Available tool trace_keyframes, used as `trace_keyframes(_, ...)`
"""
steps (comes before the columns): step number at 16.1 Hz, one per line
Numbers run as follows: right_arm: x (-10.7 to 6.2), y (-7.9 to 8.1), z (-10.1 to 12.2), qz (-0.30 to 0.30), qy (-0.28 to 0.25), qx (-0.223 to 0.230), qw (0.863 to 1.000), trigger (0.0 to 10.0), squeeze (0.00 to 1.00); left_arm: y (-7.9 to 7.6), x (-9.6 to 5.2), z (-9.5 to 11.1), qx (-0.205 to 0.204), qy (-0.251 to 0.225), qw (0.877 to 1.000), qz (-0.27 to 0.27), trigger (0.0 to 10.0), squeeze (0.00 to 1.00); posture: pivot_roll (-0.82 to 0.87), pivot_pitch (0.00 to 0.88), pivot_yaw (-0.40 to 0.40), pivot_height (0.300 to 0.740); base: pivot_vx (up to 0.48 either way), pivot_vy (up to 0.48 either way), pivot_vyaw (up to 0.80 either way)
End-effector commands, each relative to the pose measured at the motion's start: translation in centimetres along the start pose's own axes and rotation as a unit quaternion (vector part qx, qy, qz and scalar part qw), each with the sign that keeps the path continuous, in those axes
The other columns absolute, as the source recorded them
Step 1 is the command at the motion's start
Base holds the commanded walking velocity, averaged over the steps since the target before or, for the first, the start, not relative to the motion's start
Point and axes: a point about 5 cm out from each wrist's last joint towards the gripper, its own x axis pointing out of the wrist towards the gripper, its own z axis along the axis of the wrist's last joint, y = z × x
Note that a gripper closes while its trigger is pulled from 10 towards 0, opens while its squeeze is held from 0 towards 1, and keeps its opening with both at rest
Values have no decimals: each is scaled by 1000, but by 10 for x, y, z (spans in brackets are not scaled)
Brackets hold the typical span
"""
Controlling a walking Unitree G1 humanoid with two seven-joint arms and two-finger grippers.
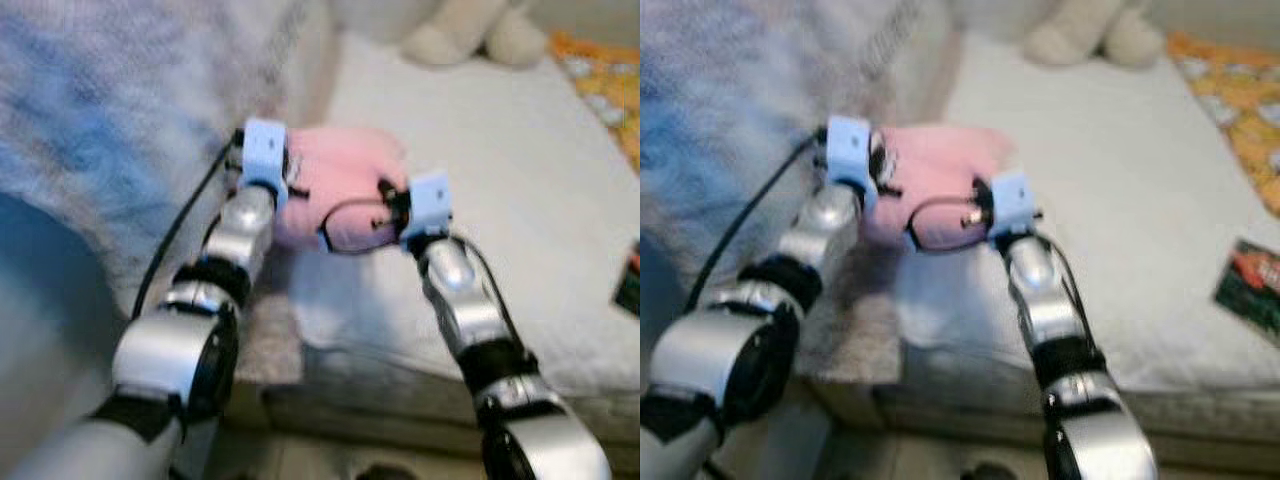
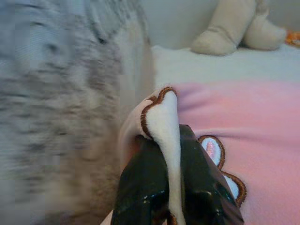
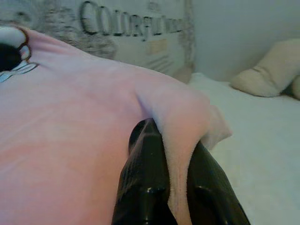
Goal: Clean up the room
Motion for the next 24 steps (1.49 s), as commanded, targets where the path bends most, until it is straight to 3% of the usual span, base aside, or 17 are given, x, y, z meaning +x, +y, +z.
trace_keyframes(1, -1, -26, -2, -40, 18, -12, 999, 10000, 0, 23, 2, 8, -21, -1, 997, 70, 10000, 0, -3, 0, 16, 740, 480, 0, 0)
trace_keyframes(3, 0, -25, -4, -37, 28, -17, 999, 10000, 0, 14, 3, 12, -10, -14, 997, 69, 10000, 0, -12, 0, 25, 740, 480, 0, 0)
trace_keyframes(5, 9, -20, -5, -22, 48, -4, 999, 10000, 0, 19, 4, 14, 16, -1, 993, 114, 10000, 0, -16, 0, 31, 740, 0, 0, 0)
trace_keyframes(7, 20, -14, -7, 7, 88, -36, 995, 10000, 0, 29, 3, 19, 15, -18, 990, 142, 10000, 0, -22, 16, 22, 740, 0, 0, 0)
trace_keyframes(8, 22, -11, -8, 24, 98, -48, 994, 10000, 0, 28, 3, 19, -11, -22, 990, 140, 10000, 0, -21, 32, 18, 740, 0, 0, 0)
trace_keyframes(9, 21, -5, -19, 55, 132, -115, 983, 10000, 0, 24, 2, 11, -16, -13, 989, 144, 10000, 0, -35, 84, 3, 740, 0, 0, 0)
trace_keyframes(10, 18, -4, -24, 64, 144, -137, 978, 10000, 0, 20, 1, 6, -19, -6, 990, 140, 10000, 0, -42, 106, 5, 740, 0, 0, 0)
trace_keyframes(11, 11, -6, -38, 69, 176, -170, 967, 10000, 0, 9, -3, -12, -41, 25, 990, 132, 10000, 0, -42, 120, -10, 740, 0, 0, 0)
trace_keyframes(13, 2, -8, -53, 67, 215, -178, 958, 10000, 0, -14, -12, -39, -42, 61, 992, 106, 10000, 0, -43, 140, -21, 740, 0, 0, 0)
trace_keyframes(16, -7, -11, -64, 79, 232, -226, 943, 10000, 0, -38, -21, -57, -56, 91, 992, 70, 10000, 0, -49, 163, -23, 740, 0, 0, 0)
trace_keyframes(18, -7, -22, -61, 49, 233, -217, 947, 10000, 0, -49, -20, -52, -60, 86, 993, 52, 10000, 0, -57, 170, -22, 740, 0, 0, 0)
trace_keyframes(21, -4, -24, -57, 20, 226, -134, 965, 10000, 0, -38, -18, -51, -50, 87, 992, 70, 10000, 0, -57, 170, -22, 740, 0, 0, 0)
trace_keyframes(22, -2, -24, -55, 8, 221, -94, 971, 10000, 1000, -31, -17, -50, -57, 87, 992, 77, 10000, 714, -46, 172, -19, 740, 0, 0, 0)
trace_keyframes(23, 0, -23, -53, -3, 218, -47, 975, 10000, 1000, -26, -16, -49, -63, 85, 991, 81, 10000, 1000, -42, 171, -19, 740, 0, 0, 0)
trace_keyframes(24, 1, -24, -52, -11, 215, -21, 976, 10000, 1000, -27, -16, -47, -65, 78, 991, 84, 10000, 1000, -39, 169, -23, 740, 0, 0, 0)
